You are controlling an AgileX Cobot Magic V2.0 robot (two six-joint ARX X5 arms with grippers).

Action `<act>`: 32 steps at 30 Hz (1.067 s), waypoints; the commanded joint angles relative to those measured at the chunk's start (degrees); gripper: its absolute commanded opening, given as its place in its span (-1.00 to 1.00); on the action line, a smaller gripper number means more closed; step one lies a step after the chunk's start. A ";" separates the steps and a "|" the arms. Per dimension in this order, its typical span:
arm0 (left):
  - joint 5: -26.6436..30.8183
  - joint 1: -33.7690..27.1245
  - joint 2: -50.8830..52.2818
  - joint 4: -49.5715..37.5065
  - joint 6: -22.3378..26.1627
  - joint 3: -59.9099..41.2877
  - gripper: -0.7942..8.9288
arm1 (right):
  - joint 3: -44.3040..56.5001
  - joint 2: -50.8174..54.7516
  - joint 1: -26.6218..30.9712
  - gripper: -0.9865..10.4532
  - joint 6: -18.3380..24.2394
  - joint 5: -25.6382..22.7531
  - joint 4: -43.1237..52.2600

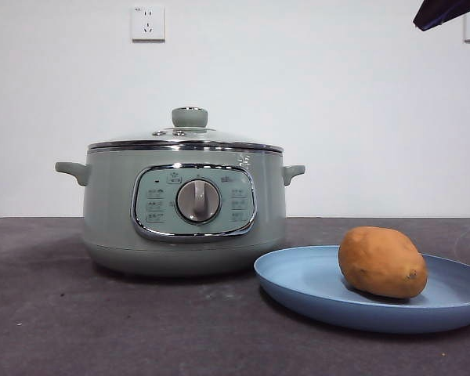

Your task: Take the potato out from the steamer,put the potato on the plate,close the lid

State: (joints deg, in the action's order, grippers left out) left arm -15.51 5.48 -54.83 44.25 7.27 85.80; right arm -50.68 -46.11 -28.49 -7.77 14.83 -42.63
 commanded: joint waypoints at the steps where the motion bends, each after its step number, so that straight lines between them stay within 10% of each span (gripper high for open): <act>1: 0.70 -4.96 8.46 -13.79 0.63 -13.42 -0.85 | -0.28 0.07 -0.07 -0.83 -0.28 -0.17 0.13; 15: 8.52 -11.61 36.65 -41.86 -1.88 -62.10 -0.84 | -0.28 0.15 -0.07 -0.83 -0.28 -0.17 0.13; 32: 15.63 -11.61 51.08 -43.32 -4.74 -83.54 -0.85 | -0.28 0.15 -0.07 -0.83 -0.28 -0.17 0.13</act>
State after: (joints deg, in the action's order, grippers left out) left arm -0.49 -5.89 -4.25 1.63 2.94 2.92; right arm -50.68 -46.09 -28.49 -7.77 14.83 -42.63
